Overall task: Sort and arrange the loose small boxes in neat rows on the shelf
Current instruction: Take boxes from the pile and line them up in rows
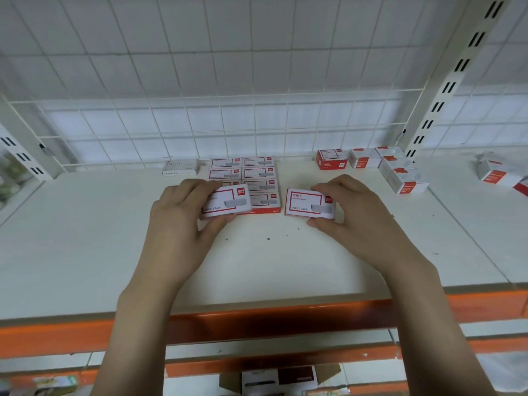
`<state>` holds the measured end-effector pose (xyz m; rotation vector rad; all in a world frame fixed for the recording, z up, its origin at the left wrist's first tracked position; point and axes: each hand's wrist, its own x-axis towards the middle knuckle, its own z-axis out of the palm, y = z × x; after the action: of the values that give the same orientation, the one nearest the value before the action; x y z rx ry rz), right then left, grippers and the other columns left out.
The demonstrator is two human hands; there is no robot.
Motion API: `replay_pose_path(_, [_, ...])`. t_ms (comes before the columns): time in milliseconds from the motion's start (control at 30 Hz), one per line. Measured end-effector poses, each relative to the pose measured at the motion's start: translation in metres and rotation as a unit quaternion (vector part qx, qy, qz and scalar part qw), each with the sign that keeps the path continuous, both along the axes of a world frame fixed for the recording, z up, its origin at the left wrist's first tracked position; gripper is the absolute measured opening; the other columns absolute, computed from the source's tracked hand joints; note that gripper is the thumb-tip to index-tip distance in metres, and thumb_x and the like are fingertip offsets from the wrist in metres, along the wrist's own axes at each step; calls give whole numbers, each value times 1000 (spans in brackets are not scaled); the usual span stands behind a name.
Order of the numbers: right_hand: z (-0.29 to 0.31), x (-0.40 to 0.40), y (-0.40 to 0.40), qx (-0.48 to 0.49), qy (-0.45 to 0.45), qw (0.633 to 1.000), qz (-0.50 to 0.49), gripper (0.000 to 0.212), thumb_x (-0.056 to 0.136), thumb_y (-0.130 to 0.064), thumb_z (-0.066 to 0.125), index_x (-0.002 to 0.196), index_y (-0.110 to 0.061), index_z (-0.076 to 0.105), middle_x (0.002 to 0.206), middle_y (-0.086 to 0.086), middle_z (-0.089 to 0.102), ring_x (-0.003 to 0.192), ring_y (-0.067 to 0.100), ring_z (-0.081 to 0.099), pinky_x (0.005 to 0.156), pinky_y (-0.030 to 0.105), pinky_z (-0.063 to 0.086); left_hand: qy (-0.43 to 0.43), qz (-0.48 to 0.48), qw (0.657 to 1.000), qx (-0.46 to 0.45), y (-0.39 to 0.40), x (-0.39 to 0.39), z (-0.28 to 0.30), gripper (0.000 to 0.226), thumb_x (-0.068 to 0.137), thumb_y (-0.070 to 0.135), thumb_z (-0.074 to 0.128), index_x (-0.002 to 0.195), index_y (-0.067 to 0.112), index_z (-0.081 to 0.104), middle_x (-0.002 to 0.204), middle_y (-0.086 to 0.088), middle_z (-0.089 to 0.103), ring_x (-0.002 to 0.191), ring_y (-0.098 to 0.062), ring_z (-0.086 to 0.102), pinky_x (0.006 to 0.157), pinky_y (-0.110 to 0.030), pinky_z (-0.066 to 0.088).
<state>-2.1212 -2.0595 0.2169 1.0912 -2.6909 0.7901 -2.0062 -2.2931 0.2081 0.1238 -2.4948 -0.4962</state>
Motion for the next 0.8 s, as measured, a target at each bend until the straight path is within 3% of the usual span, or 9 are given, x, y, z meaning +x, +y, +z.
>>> replay_pose_path(200, [-5, 6, -22, 33, -18, 999, 11, 47, 81, -28, 69, 124, -17, 55, 111, 1, 54, 104, 20, 46, 81, 23, 34, -76, -16, 997, -23, -23, 4, -14, 58, 76, 52, 43, 114, 12, 63, 103, -7, 62, 86, -34, 56, 74, -46, 50])
replay_pose_path(400, [-9, 14, -38, 56, -36, 998, 21, 47, 80, -28, 70, 125, -22, 55, 106, -6, 51, 101, 16, 46, 75, 19, 29, -146, -25, 989, -27, -32, 0, -35, 57, 66, 54, 58, 109, 17, 68, 100, -8, 55, 88, -33, 55, 73, -47, 51])
replay_pose_path(600, [-10, 21, -45, 73, -65, 995, 20, 51, 81, -27, 69, 129, -26, 53, 107, -11, 50, 106, 13, 46, 85, 19, 34, -128, -62, 989, -39, -35, -3, -39, 55, 68, 55, 47, 105, 21, 71, 97, -7, 58, 86, -33, 56, 70, -44, 49])
replay_pose_path(800, [-12, 25, -46, 88, -78, 993, 16, 50, 80, -28, 69, 127, -26, 53, 105, -13, 49, 107, 13, 48, 90, 22, 38, -107, -31, 988, -108, -33, -9, -37, 39, 64, 44, 64, 95, 22, 74, 103, -11, 62, 84, -34, 60, 65, -41, 46])
